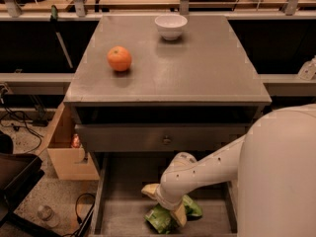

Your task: Pick green rice chip bag from middle drawer and place on counter

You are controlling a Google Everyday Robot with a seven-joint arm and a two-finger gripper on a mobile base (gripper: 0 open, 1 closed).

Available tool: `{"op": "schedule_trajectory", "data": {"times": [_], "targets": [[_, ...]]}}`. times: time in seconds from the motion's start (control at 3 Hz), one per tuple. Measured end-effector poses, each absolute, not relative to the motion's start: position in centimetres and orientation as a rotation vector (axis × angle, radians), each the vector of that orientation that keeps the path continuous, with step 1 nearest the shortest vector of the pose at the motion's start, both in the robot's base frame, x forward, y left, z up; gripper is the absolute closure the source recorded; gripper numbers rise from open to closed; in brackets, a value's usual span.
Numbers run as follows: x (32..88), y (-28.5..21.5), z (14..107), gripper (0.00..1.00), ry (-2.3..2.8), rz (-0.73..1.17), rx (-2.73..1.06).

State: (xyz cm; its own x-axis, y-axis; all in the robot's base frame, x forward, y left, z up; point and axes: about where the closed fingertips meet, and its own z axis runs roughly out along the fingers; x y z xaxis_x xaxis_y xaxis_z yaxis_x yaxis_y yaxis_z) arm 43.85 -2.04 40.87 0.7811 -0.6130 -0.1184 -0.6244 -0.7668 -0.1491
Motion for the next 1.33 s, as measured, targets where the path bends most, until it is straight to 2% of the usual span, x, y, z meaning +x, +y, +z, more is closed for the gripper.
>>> {"op": "schedule_trajectory", "data": {"times": [0.67,1.0,1.33], "targets": [[42.3,-1.9,38.9,0.00,1.013,0.119,-2.713],[41.6,-1.5,37.6,0.17,1.022,0.148,-2.665],[41.6,-1.4,37.5,0.41,1.021,0.149,-2.666]]}}
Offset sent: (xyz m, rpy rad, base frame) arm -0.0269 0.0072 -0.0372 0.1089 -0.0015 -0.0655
